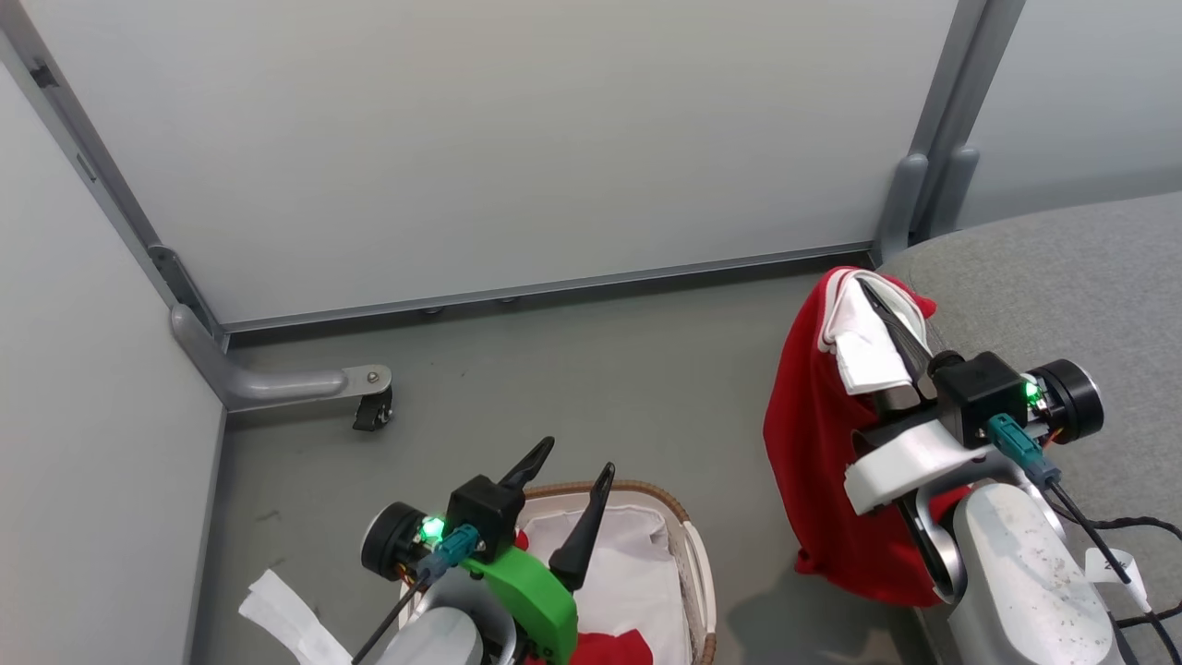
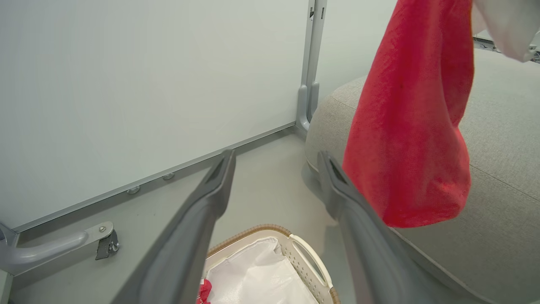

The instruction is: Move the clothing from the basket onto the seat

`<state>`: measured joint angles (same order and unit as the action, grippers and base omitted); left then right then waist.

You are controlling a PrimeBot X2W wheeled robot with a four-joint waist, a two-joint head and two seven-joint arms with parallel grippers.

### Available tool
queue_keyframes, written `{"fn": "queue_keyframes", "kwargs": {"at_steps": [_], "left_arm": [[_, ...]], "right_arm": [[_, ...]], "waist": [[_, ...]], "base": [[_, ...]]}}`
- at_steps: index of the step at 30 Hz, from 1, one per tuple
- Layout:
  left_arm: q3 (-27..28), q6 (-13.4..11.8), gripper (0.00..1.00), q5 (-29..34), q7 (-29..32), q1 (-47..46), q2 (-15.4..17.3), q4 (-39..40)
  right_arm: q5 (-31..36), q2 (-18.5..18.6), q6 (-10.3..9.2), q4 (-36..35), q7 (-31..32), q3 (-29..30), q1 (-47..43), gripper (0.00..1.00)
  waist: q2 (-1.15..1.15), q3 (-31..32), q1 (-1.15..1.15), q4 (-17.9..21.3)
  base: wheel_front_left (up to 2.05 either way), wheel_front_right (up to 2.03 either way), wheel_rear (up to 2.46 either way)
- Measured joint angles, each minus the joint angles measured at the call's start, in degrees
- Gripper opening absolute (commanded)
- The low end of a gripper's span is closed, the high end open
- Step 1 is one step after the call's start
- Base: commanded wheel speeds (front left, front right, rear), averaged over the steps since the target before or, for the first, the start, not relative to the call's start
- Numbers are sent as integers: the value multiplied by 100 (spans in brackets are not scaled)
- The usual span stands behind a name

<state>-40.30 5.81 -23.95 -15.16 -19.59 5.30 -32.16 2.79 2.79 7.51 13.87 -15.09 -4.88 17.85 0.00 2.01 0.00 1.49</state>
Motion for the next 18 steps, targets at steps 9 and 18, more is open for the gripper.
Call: {"fn": "queue_keyframes", "kwargs": {"at_steps": [9, 18], "left_arm": [[382, 74, 100, 259, 0, 404, -132, 152], [601, 122, 100, 448, 0, 519, -224, 415]], "right_arm": [[44, 1, 0, -53, 0, 90, -52, 0], [181, 0, 0, -83, 0, 26, 235, 0]], "waist": [[0, -19, 0, 67], [0, -95, 0, 330]], "base": [[0, 0, 0], [0, 0, 0]]}}
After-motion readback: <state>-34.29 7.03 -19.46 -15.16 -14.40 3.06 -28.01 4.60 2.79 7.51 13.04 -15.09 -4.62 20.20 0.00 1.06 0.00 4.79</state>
